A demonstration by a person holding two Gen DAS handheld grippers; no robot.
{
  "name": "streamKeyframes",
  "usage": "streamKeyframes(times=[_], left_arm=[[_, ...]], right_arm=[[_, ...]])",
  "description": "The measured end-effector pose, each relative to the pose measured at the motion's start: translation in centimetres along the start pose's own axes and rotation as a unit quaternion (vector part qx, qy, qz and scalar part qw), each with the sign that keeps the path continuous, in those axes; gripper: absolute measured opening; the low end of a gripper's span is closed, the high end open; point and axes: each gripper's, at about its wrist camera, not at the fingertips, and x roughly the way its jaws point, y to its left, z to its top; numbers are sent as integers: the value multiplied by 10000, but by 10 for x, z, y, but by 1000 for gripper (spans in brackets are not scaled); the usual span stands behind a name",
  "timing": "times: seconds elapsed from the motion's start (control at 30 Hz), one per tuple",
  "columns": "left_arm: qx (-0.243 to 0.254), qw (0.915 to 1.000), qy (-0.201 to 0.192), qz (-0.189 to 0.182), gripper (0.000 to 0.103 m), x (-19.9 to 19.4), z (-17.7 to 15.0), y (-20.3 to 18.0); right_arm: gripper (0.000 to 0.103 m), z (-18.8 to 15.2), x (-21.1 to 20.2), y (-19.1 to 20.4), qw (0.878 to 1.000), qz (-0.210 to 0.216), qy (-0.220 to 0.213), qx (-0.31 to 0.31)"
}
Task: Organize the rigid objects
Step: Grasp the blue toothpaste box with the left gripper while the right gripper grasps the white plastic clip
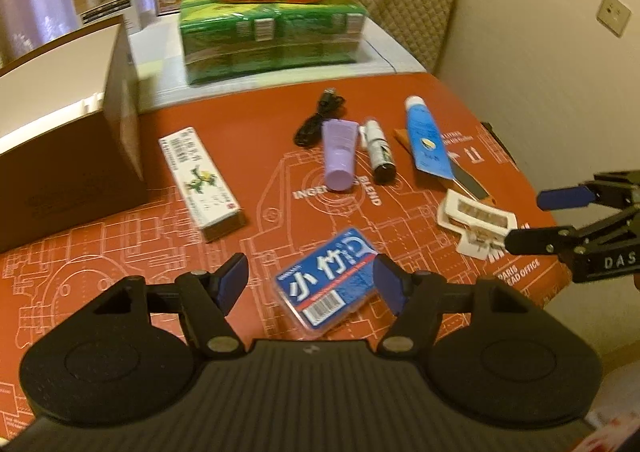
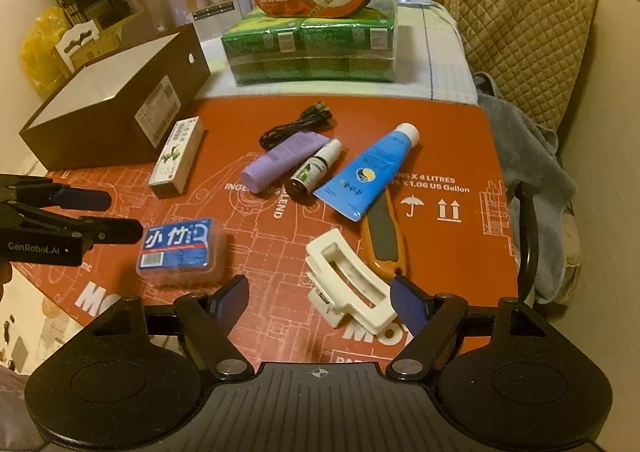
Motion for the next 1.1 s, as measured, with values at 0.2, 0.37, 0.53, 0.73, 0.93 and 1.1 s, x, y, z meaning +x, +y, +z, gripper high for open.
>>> streamKeyframes(times=[0.2, 0.37, 0.53, 0.73, 0.93, 1.1], left_arm=[[578, 9982, -153, 43, 69, 13, -7, -19], [1052, 9943, -133, 92, 69, 29, -8, -31], [1316, 9913, 4, 32, 70, 43, -10, -34], [1476, 9887, 174, 193, 70, 55, -14, -33], [1111, 9927, 346, 304, 63, 56, -13, -27], [503, 9969, 599, 105, 61, 55, -7, -22]], right_arm=[[75, -2, 15, -9, 9998, -152, -4, -138], [75, -3, 31, -9, 9991, -193, 44, -374], [75, -6, 44, -10, 9983, -213, 178, -505], [75, -7, 50, -9, 9980, -168, 253, -552], [75, -7, 49, 0, 9979, 134, 285, -564], [70, -3, 54, 4, 9979, 241, 286, -533]])
